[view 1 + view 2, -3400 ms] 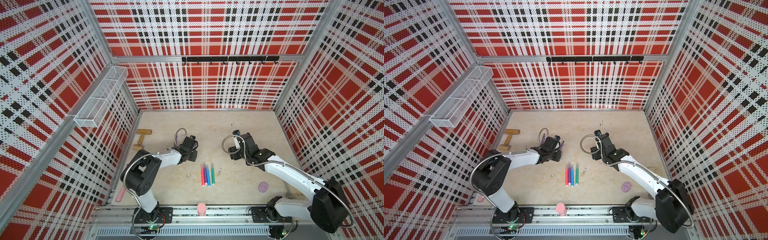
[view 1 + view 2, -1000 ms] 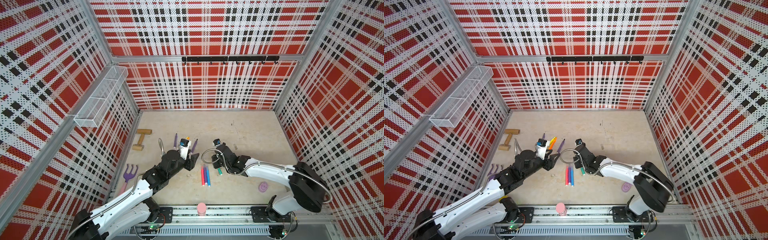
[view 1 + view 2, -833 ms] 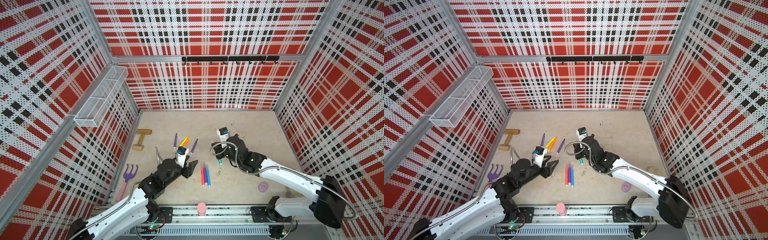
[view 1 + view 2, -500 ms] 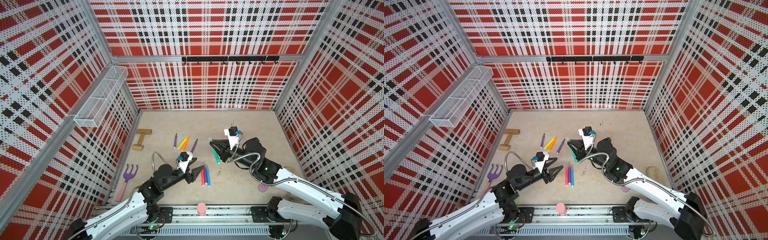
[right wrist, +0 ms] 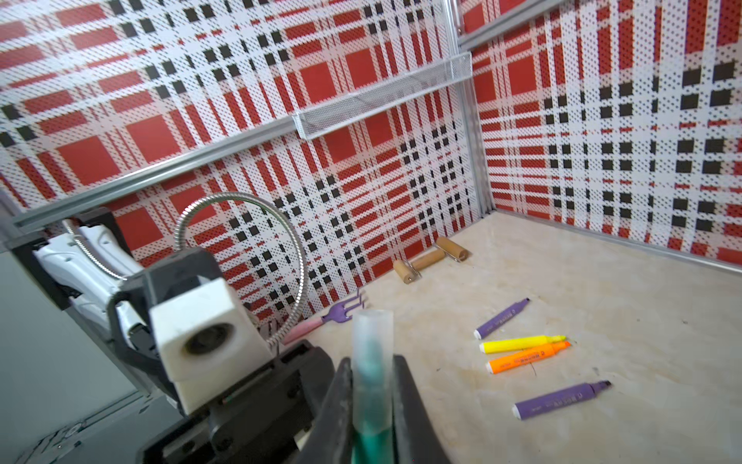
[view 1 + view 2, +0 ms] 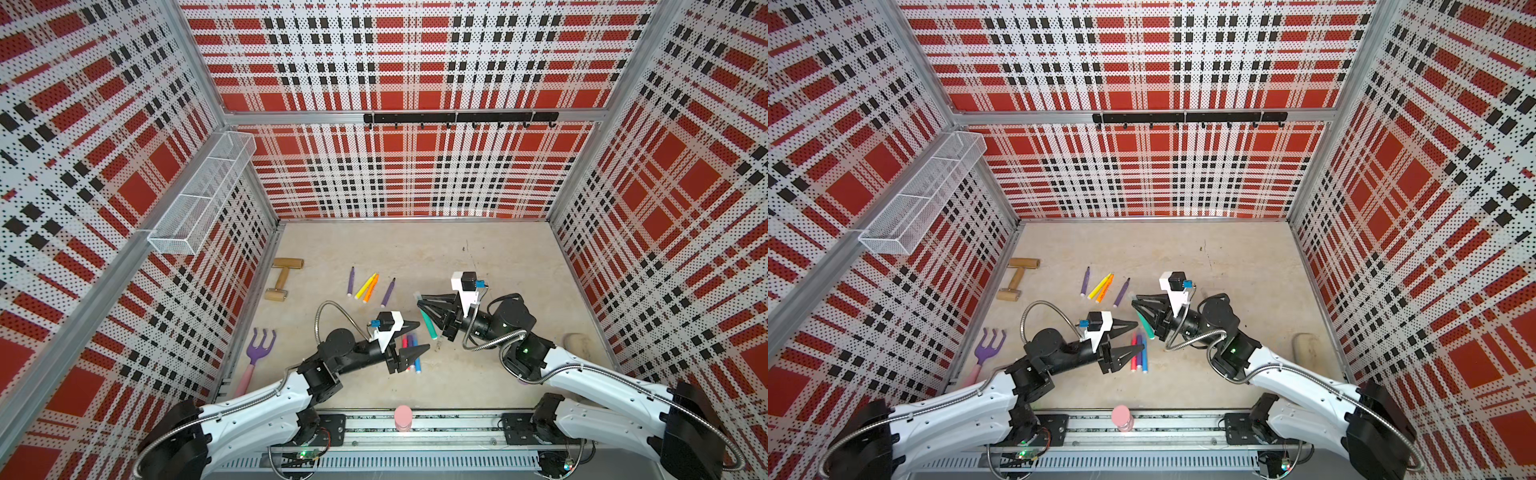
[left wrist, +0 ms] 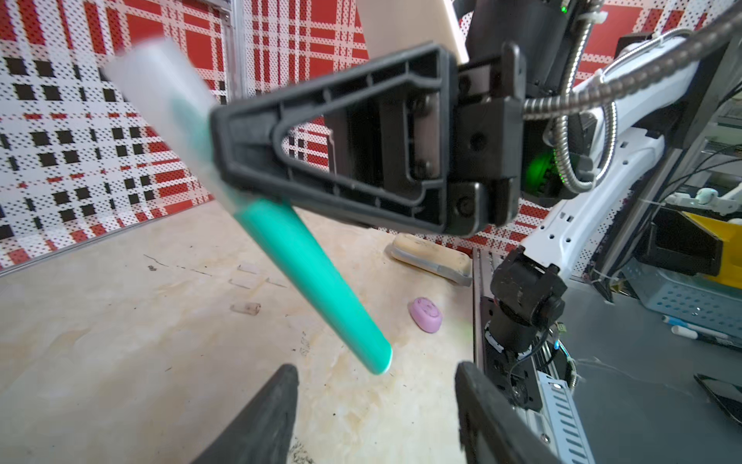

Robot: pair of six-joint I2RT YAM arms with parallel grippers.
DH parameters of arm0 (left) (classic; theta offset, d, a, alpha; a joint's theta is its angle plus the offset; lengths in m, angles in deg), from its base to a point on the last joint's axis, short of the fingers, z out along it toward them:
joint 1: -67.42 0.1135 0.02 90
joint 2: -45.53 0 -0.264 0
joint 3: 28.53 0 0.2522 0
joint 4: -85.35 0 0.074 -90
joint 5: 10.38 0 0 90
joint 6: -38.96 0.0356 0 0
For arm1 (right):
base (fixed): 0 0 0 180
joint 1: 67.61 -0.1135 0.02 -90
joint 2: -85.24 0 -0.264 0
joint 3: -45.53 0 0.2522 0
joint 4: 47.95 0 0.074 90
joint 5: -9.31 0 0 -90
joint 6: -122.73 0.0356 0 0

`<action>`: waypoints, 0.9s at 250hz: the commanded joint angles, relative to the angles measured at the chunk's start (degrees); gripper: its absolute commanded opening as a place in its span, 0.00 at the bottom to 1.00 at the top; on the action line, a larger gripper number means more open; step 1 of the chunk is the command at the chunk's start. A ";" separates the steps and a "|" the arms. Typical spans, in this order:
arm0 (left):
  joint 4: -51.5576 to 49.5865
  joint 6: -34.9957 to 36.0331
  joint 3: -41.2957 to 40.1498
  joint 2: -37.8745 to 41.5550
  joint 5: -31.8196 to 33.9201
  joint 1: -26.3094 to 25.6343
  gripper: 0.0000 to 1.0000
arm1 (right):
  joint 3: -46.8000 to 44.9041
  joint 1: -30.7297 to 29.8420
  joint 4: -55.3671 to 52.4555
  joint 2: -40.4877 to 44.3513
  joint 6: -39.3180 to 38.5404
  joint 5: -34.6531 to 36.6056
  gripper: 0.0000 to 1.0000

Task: Remove pen caps from pens
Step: Open the pen cap on the pen.

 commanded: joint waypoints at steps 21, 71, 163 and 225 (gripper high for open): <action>7.08 -0.55 1.90 -2.77 -2.52 -1.19 0.62 | -2.62 -0.25 15.62 0.18 3.77 -2.91 0.07; 10.98 -0.86 2.08 -4.14 -2.42 -1.28 0.62 | -4.66 -0.32 21.39 -0.53 6.10 -4.35 0.07; 16.57 -3.86 4.56 -9.17 -6.13 -1.36 0.56 | -5.67 -0.92 24.53 -1.87 6.74 -5.04 0.06; 20.03 -5.13 4.92 -10.79 -6.58 -1.36 0.30 | -7.02 -0.96 23.94 -0.05 6.55 -3.48 0.06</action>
